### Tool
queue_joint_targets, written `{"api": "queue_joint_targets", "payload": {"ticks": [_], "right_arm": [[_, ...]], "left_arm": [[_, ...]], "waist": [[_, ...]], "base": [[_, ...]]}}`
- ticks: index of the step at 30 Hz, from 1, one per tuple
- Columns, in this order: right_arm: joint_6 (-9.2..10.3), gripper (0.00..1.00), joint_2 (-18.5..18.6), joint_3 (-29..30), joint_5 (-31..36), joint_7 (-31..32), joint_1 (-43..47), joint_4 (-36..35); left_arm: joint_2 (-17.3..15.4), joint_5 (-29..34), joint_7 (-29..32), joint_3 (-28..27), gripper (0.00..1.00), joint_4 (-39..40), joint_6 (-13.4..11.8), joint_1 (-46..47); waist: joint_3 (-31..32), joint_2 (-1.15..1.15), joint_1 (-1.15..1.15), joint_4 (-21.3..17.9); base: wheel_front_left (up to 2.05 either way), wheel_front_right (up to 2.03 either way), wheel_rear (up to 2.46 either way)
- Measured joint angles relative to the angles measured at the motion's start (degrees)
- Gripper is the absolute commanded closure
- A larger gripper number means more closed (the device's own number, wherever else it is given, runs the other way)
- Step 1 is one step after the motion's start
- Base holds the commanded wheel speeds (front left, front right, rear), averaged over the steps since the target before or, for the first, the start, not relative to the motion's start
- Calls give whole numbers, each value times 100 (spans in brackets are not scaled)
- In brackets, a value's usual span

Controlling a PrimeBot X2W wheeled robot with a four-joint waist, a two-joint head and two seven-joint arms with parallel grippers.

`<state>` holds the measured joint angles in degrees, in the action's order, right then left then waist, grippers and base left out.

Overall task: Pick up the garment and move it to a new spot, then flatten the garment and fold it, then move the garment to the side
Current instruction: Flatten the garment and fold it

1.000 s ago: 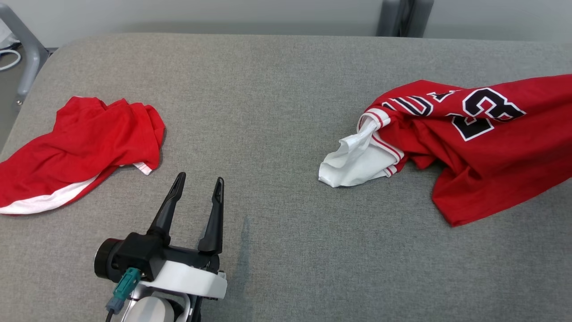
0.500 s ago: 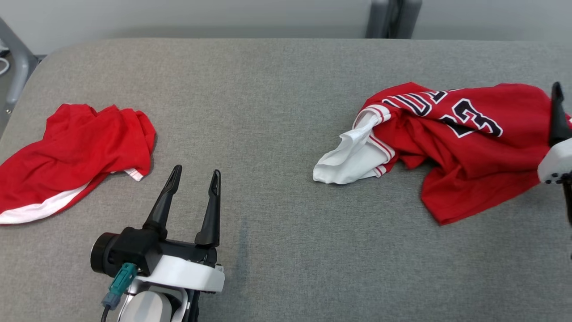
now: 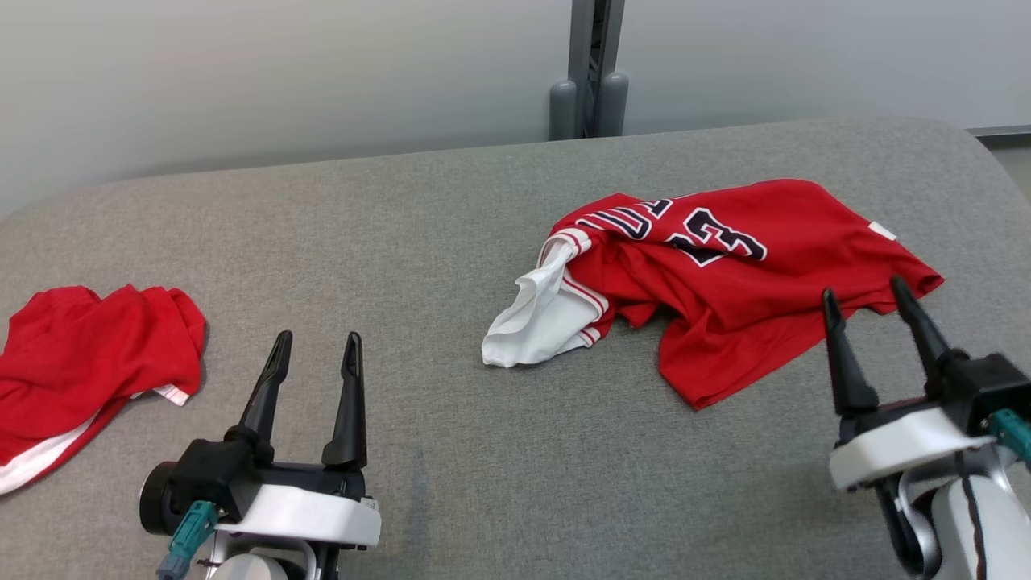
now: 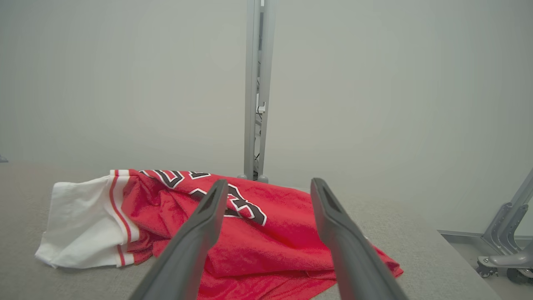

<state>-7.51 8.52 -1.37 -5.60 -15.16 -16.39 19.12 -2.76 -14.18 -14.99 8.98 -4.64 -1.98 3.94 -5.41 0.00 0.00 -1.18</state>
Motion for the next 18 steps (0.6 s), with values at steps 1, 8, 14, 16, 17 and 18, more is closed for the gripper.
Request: {"api": "queue_joint_targets", "payload": {"ticks": [1, 8, 14, 16, 17, 18], "right_arm": [[0, 0, -48, -59, 0, 0, 159, -107], [0, 0, -285, -33, -33, 0, 954, -468], [0, 0, -339, -231, 226, 0, 1076, -401], [0, 0, -378, -303, 274, 0, 1063, -305], [0, 0, -403, -374, 316, 0, 980, -143], [0, 0, -407, -420, 358, 0, 926, -30]], "left_arm": [[-1, -7, 1, -21, 0, -5, -7, -26], [-1, -32, 0, -94, 0, -2, -7, -121], [0, -32, 0, -15, 0, -20, 41, -121], [-2, -31, 0, -8, 0, -20, 41, -120], [0, -30, 0, 20, 0, -20, 43, -115], [0, -29, 0, 35, 0, -24, 47, -113]], "waist": [[35, 0, 0, -41], [198, 0, 0, -183], [186, 0, 0, -49], [157, 0, 0, 25], [111, 0, 0, 108], [84, 0, 0, 153]], "base": [[0, 0, 0], [0, 0, 0], [0, 0, 0], [0, 0, 0], [0, 0, 0], [0, 0, 0]]}}
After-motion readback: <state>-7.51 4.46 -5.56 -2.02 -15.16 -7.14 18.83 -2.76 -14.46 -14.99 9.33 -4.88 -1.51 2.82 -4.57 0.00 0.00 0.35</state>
